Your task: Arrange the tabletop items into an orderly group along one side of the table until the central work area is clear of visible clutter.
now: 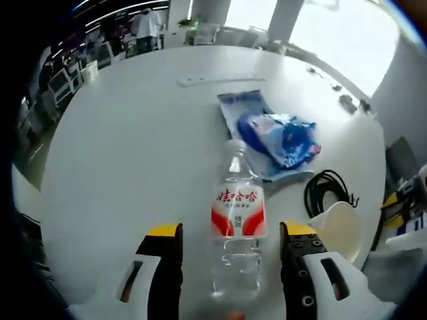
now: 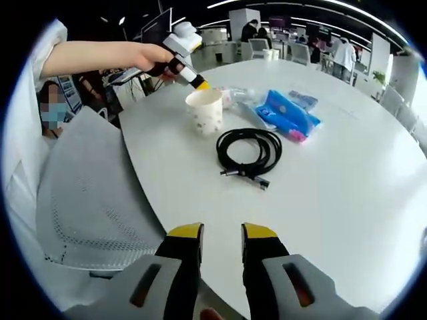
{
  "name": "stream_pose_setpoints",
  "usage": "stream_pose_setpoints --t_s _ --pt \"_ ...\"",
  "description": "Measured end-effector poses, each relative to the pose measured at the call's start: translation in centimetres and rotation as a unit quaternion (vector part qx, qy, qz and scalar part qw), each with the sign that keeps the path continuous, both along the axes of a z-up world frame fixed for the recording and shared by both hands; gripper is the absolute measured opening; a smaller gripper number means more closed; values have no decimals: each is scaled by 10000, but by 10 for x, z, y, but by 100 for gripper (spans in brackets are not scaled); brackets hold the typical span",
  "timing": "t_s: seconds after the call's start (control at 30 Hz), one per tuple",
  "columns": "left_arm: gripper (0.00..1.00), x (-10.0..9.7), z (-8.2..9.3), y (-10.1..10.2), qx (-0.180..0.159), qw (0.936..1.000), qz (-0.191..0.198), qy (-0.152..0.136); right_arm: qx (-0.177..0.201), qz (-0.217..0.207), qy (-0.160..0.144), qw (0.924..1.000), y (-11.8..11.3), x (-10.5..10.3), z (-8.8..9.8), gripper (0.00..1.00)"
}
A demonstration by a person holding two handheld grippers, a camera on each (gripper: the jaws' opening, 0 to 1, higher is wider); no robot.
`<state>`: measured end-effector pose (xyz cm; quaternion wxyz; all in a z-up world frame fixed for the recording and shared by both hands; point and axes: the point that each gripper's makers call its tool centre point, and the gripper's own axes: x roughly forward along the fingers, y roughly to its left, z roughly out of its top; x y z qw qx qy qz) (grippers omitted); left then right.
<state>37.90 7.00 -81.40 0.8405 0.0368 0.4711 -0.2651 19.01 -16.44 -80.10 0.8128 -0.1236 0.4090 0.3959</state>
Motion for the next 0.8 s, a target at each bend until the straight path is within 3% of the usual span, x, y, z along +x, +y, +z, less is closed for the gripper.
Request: stream_pose_setpoints --t_s 0.8 --pt "55 2 -16 -8 98 9999 -91 78 142 -267 230 9993 0 -4 -11 20"
